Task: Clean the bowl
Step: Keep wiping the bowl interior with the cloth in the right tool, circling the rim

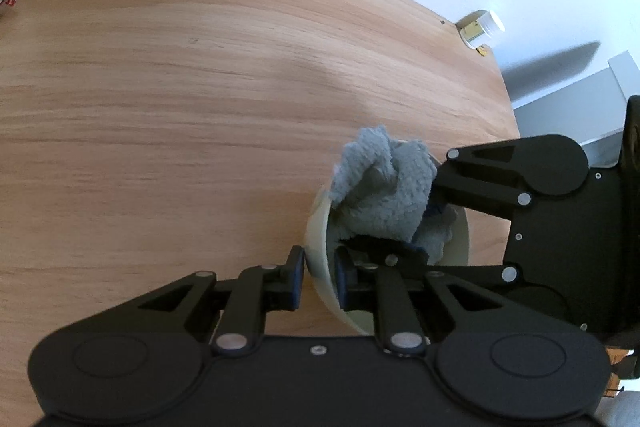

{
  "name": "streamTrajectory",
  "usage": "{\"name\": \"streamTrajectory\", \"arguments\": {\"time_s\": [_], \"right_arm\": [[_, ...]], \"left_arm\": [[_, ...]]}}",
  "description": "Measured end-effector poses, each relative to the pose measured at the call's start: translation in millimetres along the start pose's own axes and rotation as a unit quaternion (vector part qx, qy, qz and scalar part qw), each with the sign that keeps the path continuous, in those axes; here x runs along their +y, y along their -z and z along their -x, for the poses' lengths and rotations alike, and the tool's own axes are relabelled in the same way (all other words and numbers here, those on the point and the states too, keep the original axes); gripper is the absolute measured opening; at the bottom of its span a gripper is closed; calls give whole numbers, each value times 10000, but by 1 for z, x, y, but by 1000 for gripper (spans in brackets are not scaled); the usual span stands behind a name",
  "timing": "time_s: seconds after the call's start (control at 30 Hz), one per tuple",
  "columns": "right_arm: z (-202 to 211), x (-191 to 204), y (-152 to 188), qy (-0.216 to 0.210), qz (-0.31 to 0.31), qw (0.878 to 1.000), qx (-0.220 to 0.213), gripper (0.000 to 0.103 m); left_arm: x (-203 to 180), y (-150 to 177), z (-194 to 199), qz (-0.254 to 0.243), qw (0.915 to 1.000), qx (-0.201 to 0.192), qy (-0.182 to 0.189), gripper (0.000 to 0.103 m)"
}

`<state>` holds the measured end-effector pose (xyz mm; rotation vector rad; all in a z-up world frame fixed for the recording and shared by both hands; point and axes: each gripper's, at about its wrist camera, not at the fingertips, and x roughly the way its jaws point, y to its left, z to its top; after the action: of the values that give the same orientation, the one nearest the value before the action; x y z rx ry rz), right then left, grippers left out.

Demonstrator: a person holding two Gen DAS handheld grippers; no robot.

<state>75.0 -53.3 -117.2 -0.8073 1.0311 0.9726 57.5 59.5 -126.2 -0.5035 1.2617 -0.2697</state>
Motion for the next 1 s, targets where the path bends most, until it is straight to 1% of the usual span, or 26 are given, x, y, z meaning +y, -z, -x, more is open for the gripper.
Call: {"name": "streamTrajectory", "arguments": {"time_s": [0.1, 0.17, 0.2, 0.3, 0.33, 0.4, 0.43, 0.5, 0.57, 0.63, 0.7, 0.8, 0.93, 1.0], "right_arm": [[6, -7, 4, -198, -158, 9993, 292, 25], [13, -10, 4, -310, -259, 9985, 382, 25], [22, -14, 4, -375, -354, 9979, 404, 25], [45, -19, 6, -388, -342, 9969, 600, 25], [48, -19, 6, -367, -278, 9969, 644, 25], [56, -16, 10, -254, 70, 9962, 830, 25], [55, -15, 11, -224, 149, 9959, 869, 25], [46, -10, 18, -135, 394, 9930, 1108, 25], [41, -6, 20, -124, 511, 9915, 1192, 25], [37, -2, 23, -99, 611, 9904, 1234, 25], [35, -3, 26, -133, 586, 9905, 1239, 25], [33, -4, 28, -207, 585, 9908, 1201, 25], [35, -15, 32, -411, 186, 9929, 1104, 25], [35, -21, 32, -531, -86, 9932, 1035, 24]], "left_arm": [[0, -2, -1, 41, 10000, -22, -10, 12], [-1, -3, -1, 62, 10000, -24, -59, 11], [-3, -4, -2, -4, 9999, -22, -104, 11], [-8, -6, -4, -137, 9997, -4, -191, 10], [-9, -7, -5, -163, 9997, 4, -203, 10], [-10, -7, -6, -251, 9995, 23, -191, 10], [-11, -7, -6, -286, 9995, 35, -163, 10], [-10, -6, -5, -284, 9995, 40, -139, 11], [-12, -6, -4, -336, 9993, 33, -179, 11], [-15, -7, -4, -367, 9990, 50, -245, 11], [-17, -8, -5, -358, 9989, 75, -283, 11], [-16, -8, -5, -255, 9993, 87, -248, 11], [-10, -7, -5, 86, 9999, 83, -85, 10], [-10, -7, -5, 140, 9998, 77, -79, 10]]}}
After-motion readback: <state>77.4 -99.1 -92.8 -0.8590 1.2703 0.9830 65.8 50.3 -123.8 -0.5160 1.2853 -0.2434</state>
